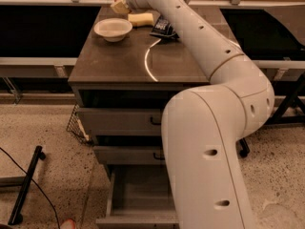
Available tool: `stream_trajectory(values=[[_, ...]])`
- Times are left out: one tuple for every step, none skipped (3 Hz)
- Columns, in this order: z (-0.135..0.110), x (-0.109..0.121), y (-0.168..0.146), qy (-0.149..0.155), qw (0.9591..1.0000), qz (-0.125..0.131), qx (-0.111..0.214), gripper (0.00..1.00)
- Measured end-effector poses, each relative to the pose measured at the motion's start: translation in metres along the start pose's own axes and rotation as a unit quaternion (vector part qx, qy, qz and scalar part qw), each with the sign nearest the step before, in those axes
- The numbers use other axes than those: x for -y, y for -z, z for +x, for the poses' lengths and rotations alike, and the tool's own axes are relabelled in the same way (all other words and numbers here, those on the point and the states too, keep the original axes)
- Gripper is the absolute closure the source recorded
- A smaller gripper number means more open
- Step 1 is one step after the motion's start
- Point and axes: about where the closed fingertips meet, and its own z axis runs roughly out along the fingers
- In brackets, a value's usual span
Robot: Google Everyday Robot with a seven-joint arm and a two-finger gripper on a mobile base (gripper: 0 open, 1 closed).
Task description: Move apple near sponge
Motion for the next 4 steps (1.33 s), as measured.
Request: stream_trajectory(values=[[0.0, 0.0, 0.0, 0.0, 1.0, 0.0, 0.0, 1.0], [0.005, 0.016, -0.01, -0.025, 0.9992, 0.024, 0.019, 1.0], [0.016, 0.048, -0.024, -0.054, 0.9946, 0.078, 0.042, 1.0], [0.03, 0.081, -0.03, -0.065, 0.9865, 0.141, 0.052, 1.0]])
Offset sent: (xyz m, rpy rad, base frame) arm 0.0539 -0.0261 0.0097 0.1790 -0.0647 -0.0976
